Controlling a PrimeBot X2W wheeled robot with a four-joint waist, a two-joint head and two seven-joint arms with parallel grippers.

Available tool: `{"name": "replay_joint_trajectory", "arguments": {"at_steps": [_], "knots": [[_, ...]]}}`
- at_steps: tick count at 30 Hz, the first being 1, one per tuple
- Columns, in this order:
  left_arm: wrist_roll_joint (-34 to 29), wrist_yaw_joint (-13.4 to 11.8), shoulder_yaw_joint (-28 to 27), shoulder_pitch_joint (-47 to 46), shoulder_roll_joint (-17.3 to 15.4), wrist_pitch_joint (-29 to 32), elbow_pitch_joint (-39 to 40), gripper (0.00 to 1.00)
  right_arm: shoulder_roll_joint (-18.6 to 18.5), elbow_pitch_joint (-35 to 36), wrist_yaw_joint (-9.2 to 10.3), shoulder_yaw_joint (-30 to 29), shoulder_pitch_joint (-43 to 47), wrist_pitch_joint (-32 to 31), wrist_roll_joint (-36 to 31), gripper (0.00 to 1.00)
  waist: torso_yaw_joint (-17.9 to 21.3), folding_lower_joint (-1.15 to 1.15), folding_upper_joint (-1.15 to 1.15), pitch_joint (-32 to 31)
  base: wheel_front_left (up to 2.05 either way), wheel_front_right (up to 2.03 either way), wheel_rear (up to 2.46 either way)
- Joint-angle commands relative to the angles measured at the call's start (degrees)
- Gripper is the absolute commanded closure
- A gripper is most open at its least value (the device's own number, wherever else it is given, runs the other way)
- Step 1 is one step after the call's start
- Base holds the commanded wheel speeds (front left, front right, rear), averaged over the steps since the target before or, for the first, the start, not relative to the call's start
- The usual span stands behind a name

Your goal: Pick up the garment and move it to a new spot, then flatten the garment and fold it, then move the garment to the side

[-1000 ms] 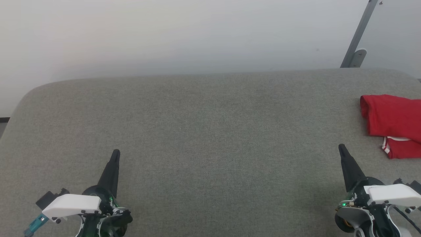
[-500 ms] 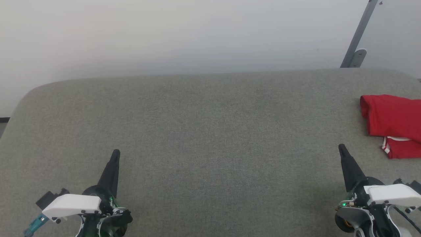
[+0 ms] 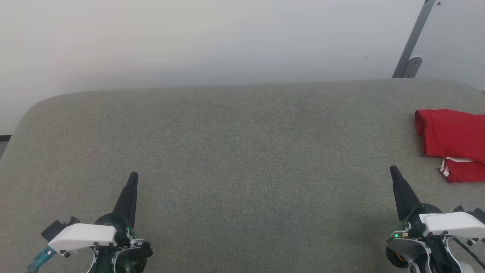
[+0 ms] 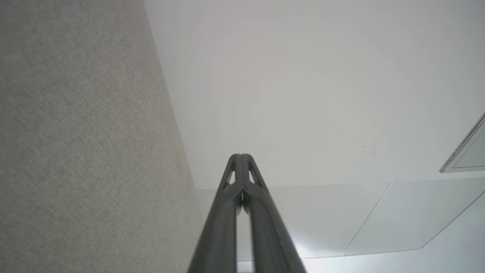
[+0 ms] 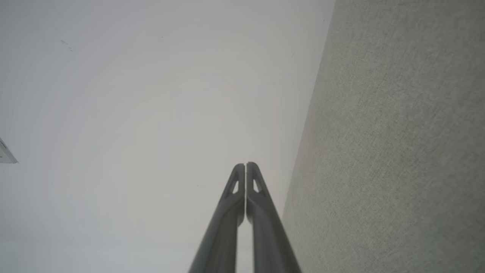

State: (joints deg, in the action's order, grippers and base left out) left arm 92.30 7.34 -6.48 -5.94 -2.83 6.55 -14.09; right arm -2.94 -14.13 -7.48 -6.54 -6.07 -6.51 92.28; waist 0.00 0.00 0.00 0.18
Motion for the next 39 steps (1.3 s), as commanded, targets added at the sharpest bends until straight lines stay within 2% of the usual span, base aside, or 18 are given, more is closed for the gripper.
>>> {"name": "replay_joint_trajectory", "arguments": {"at_steps": [1,39], "knots": [[0.2,0.3,-0.1,-0.7,0.1,0.2,0.0,1.00,0.2,0.2,-0.01,0.0,-0.3,-0.2,0.3,1.00,0.0,0.00,0.00,0.0,0.00,0.00,0.00],[0.2,0.3,-0.1,-0.7,0.1,0.2,0.0,1.00,0.2,0.2,-0.02,0.0,-0.3,-0.2,0.3,1.00,0.0,0.00,0.00,0.0,0.00,0.00,0.00]]}}
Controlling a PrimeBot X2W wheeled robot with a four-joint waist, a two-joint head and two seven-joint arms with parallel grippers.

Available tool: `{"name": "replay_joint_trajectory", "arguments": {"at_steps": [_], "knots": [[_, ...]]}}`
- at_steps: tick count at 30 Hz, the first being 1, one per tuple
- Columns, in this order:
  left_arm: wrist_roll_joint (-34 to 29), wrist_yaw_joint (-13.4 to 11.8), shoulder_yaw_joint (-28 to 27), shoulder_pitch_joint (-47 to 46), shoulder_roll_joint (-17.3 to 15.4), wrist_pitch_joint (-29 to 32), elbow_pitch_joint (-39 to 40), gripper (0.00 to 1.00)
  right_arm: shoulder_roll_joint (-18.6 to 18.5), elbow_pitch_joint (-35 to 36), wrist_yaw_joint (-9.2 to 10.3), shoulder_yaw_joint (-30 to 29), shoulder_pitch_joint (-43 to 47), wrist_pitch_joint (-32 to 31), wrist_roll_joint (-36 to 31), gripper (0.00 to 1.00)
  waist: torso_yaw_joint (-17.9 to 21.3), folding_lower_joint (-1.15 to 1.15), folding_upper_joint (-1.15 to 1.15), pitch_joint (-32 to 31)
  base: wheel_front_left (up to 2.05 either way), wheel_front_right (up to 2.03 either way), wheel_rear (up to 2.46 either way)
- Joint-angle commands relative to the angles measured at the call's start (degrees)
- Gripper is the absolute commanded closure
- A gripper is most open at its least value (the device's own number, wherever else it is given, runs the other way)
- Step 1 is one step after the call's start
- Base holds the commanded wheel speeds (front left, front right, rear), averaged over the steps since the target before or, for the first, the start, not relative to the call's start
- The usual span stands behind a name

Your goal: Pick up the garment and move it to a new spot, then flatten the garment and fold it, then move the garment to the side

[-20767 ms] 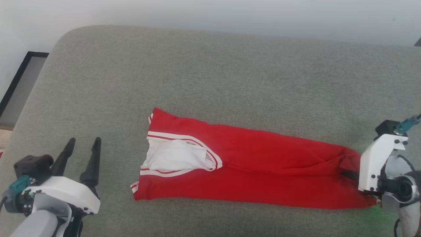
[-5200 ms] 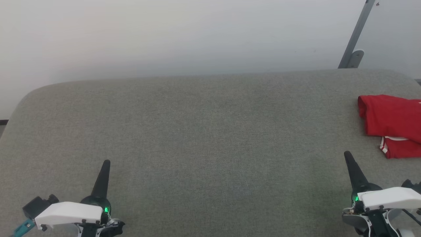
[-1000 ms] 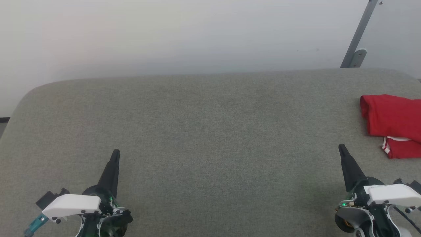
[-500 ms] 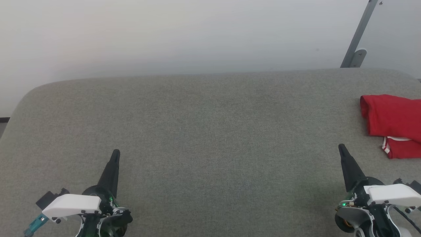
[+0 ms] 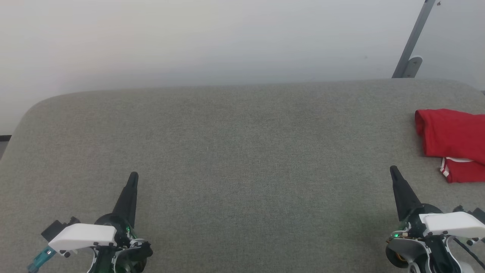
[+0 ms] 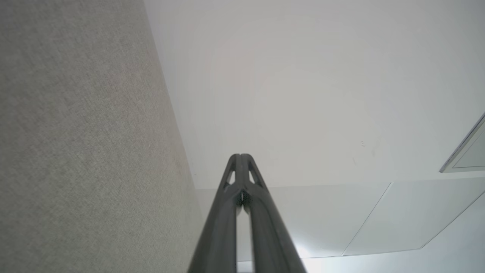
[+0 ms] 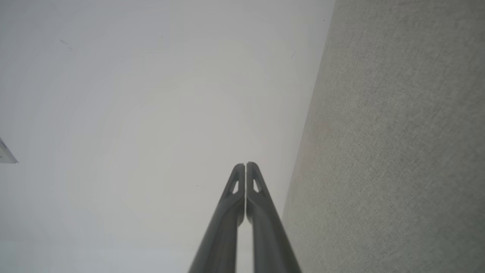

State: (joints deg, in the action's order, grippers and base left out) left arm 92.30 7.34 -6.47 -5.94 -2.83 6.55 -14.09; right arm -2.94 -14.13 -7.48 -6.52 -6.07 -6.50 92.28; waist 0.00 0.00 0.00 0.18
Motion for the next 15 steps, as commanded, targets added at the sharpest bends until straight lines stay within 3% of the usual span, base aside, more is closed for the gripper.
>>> {"name": "replay_joint_trajectory", "arguments": {"at_steps": [1,15], "knots": [[0.2,0.3,-0.1,-0.7,0.1,0.2,0.0,1.00,0.2,0.2,-0.01,0.0,-0.3,-0.2,0.3,1.00,0.0,0.00,0.00,0.0,0.00,0.00,0.00],[0.2,0.3,-0.1,-0.7,0.1,0.2,0.0,1.00,0.2,0.2,-0.02,0.0,-0.3,-0.2,0.3,1.00,0.0,0.00,0.00,0.0,0.00,0.00,0.00]]}}
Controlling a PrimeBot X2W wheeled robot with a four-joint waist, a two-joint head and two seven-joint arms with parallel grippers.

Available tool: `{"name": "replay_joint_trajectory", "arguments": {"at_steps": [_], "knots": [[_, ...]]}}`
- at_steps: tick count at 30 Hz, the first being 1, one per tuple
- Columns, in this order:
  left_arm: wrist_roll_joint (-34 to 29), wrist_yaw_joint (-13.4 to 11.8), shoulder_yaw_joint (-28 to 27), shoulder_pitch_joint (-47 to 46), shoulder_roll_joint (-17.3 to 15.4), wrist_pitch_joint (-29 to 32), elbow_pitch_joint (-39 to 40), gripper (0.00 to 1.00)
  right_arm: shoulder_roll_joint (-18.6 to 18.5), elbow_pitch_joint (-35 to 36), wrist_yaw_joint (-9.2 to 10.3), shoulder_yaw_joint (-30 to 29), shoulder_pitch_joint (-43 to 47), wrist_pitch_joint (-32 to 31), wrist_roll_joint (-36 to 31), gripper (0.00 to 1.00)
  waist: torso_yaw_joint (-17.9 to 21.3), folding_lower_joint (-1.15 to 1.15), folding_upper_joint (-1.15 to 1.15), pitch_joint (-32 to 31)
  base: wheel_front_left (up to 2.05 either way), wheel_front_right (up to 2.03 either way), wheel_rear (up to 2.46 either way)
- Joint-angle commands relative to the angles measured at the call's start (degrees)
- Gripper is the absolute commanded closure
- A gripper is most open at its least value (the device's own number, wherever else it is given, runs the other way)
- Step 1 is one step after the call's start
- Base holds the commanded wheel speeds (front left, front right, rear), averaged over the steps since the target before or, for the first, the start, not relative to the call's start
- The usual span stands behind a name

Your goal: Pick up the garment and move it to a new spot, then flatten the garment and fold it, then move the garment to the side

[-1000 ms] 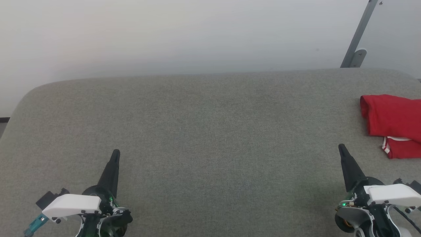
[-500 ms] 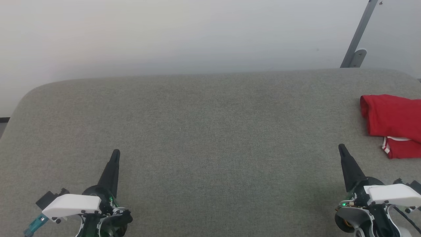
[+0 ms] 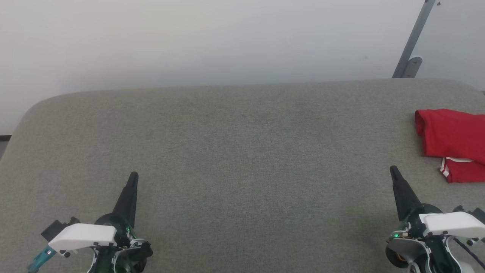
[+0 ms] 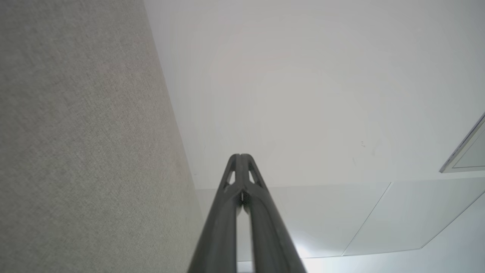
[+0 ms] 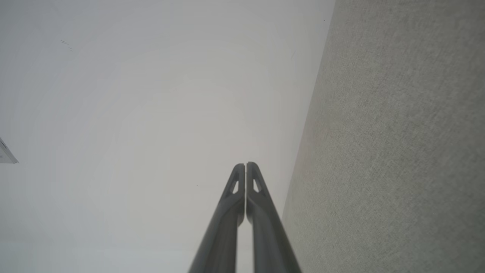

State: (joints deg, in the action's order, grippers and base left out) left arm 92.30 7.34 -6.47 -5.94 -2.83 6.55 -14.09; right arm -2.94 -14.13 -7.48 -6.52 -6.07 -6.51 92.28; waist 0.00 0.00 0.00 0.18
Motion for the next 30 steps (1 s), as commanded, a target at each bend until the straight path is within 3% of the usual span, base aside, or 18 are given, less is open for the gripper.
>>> {"name": "replay_joint_trajectory", "arguments": {"at_steps": [1,30], "knots": [[0.2,0.3,-0.1,-0.7,0.1,0.2,0.0,1.00,0.2,0.2,-0.01,0.0,-0.3,-0.2,0.3,1.00,0.0,0.00,0.00,0.0,0.00,0.00,0.00],[0.2,0.3,-0.1,-0.7,0.1,0.2,0.0,1.00,0.2,0.2,-0.02,0.0,-0.3,-0.2,0.3,1.00,0.0,0.00,0.00,0.0,0.00,0.00,0.00]]}}
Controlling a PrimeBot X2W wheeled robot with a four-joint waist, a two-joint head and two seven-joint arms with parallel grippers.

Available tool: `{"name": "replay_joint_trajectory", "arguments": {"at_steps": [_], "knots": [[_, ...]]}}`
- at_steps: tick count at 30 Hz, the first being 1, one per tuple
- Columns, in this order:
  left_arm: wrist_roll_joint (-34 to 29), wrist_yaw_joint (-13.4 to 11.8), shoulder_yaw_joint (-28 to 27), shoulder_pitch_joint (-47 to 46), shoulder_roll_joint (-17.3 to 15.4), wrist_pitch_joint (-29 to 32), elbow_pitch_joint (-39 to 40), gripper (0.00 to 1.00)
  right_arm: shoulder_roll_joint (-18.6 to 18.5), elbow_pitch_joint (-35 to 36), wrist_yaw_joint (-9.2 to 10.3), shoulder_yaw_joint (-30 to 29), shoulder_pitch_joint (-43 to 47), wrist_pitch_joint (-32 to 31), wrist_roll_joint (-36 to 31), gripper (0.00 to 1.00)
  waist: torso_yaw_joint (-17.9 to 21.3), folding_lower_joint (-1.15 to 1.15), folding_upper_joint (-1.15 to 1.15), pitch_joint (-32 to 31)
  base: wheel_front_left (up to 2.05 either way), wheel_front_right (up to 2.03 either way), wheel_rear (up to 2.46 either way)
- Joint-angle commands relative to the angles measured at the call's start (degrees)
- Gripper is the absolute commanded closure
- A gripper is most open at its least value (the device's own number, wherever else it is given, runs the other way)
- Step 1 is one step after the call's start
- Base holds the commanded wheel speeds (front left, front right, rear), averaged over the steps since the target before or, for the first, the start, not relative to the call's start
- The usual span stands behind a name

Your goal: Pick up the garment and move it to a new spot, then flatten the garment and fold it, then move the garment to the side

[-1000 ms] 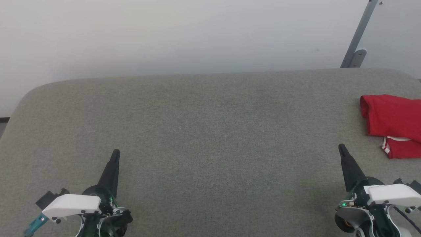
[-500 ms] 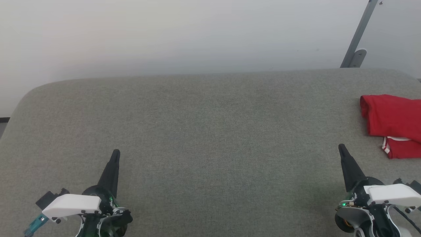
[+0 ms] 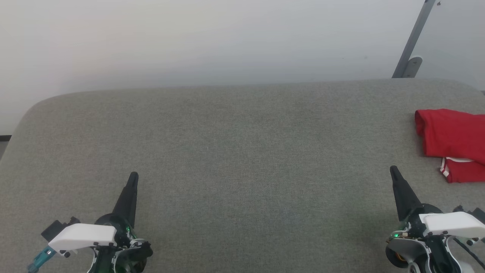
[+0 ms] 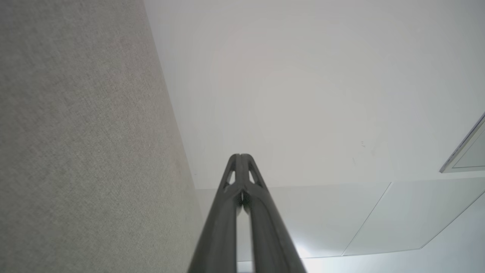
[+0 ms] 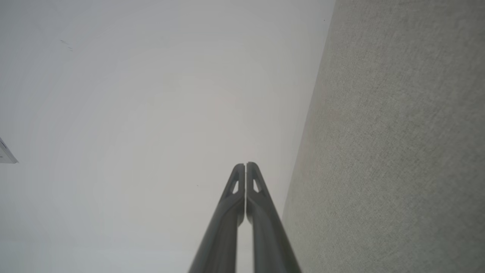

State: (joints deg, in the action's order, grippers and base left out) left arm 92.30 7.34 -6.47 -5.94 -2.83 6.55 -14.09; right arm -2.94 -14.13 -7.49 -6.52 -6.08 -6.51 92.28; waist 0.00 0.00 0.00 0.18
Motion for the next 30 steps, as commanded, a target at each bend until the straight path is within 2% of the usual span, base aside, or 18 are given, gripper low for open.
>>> {"name": "replay_joint_trajectory", "arguments": {"at_steps": [1,30], "knots": [[0.2,0.3,-0.1,-0.7,0.1,0.2,0.0,1.00,0.2,0.2,-0.01,0.0,-0.3,-0.2,0.3,1.00,0.0,0.00,0.00,0.0,0.00,0.00,0.00],[0.2,0.3,-0.1,-0.7,0.1,0.1,0.0,1.00,0.2,0.2,0.00,0.0,-0.3,-0.1,0.3,1.00,0.0,0.00,0.00,0.0,0.00,0.00,0.00]]}}
